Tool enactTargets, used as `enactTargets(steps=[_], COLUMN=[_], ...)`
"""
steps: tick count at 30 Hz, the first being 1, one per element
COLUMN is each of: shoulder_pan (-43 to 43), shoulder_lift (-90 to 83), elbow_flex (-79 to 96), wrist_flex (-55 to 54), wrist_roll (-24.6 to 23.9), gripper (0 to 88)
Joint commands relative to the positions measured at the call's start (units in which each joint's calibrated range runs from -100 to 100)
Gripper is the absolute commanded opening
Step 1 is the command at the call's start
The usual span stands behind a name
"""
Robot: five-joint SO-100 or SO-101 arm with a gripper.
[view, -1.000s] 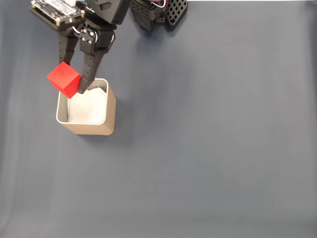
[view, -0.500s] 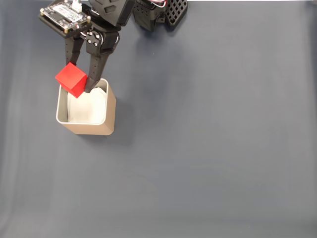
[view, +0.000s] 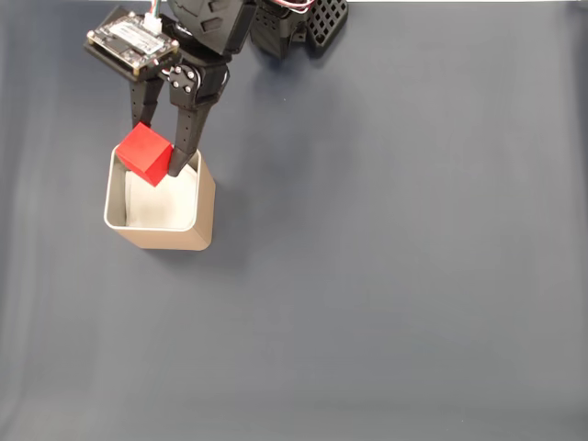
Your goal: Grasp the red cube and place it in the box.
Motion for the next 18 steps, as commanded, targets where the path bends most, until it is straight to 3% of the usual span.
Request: enactTargets(steps=[1, 18], shoulder_pan=[-0.5, -0.8], shoulder_lift=[-1.1, -0.2], elbow_flex=[-0.5, -0.8], wrist_flex=[-1.7, -2.9], wrist_roll=[0.2, 0.5], gripper=[3.2, 3.3])
